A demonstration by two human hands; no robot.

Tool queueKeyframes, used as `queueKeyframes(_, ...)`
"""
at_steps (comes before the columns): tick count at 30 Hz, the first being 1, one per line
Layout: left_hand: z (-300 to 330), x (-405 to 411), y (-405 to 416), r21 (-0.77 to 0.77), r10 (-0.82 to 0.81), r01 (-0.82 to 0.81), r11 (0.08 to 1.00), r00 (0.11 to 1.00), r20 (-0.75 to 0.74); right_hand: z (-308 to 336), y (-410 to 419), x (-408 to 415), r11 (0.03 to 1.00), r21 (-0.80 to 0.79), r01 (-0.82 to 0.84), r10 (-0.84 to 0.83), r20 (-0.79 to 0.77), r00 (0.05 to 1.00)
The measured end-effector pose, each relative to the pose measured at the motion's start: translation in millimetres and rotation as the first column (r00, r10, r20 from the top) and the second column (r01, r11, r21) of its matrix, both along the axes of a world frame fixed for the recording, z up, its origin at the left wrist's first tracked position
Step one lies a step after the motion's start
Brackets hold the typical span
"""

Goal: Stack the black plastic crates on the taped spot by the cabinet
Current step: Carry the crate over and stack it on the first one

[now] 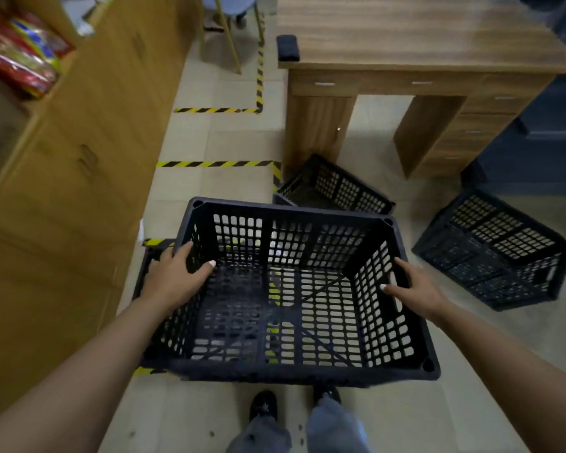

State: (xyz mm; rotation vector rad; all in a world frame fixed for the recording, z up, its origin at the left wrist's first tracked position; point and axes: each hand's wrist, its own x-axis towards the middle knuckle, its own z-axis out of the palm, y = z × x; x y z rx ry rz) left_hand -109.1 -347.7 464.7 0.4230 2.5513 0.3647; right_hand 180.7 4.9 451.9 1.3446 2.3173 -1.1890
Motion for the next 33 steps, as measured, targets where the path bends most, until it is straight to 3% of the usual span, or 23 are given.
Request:
queueKeyframes(14,-20.0,-69.4,-115.3,-0.006,0.235,-0.235,0.972,0.971,-0.037,-25.6,-69.1,-150.3,0.978,-0.021,-0.206,0.207,0.039,0.978)
queueKeyframes(22,-48.9,-160.5,-158.6,0.078,0.183,-0.186,0.98,0.982,0.039,-46.4,-123.3,-219.2,0.988,0.086,-0.126,0.119,0.081,0.99)
queueKeyframes(27,-93.1,-215.4,-181.5,0.045,0.078,-0.08,0.996,0.996,0.043,-86.6,-156.1,-254.8,0.995,0.066,-0.078,0.072,0.083,0.994)
queueKeyframes(33,-150.0,-243.4,-192.7,-0.005,0.08,-0.08,0.997,0.996,0.049,-142.7,-188.5,-279.3,0.997,0.063,-0.038,0.034,0.061,0.998)
